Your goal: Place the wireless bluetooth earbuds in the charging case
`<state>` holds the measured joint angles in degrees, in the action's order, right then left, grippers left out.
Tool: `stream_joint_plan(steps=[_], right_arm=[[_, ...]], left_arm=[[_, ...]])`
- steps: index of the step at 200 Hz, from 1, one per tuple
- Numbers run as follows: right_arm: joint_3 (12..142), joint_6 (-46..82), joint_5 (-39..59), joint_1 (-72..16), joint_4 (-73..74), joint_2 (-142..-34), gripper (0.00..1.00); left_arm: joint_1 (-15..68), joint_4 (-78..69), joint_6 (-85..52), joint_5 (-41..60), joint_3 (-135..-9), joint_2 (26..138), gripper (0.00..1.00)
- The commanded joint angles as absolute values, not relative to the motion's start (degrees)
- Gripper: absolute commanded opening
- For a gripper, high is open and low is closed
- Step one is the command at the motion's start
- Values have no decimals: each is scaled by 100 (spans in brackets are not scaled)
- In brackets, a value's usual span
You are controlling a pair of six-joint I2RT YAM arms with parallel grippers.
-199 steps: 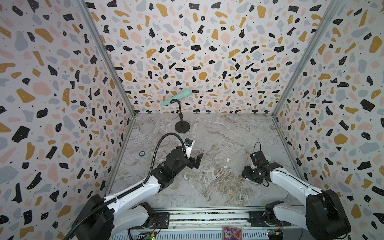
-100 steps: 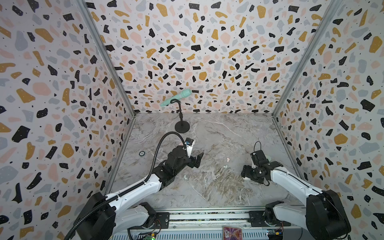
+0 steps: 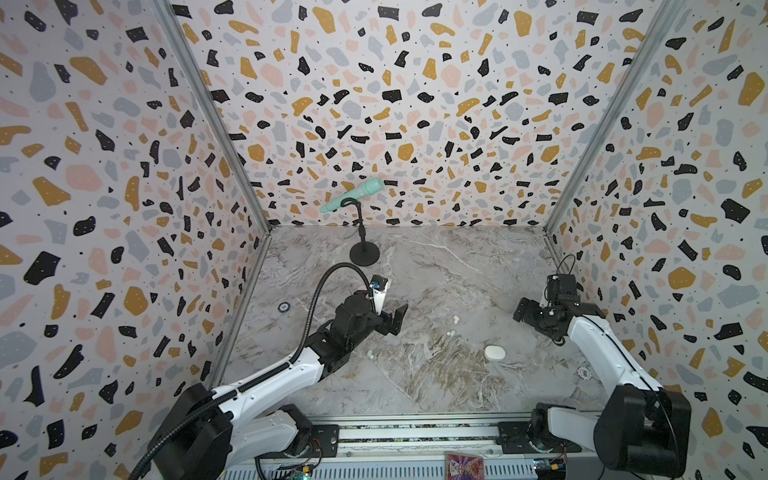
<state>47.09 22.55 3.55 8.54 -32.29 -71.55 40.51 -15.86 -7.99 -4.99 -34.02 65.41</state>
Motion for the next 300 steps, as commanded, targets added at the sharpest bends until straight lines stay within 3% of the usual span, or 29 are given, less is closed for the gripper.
stream_joint_plan(steps=[1, 40, 172, 260, 300], right_arm=[[5034, 1552, 731, 1253, -2852, -7639, 91], [5375, 890, 881, 1391, -2706, -8708, 88], [5757, 512, 29, 1125, -2733, -9461, 81], [5881, 551, 12, 1129, -2775, -9675, 65], [5880, 542, 92, 1125, -2829, -9737, 63]], left_arm=[[4020, -1951, -805, -435, -3435, 6547, 100], [4008, -1925, -768, -422, -3483, 6541, 100], [3955, -2004, -796, -343, -3391, 6435, 100], [3928, -2013, -787, -361, -3366, 6398, 100], [3915, -2004, -782, -334, -3366, 6396, 100]])
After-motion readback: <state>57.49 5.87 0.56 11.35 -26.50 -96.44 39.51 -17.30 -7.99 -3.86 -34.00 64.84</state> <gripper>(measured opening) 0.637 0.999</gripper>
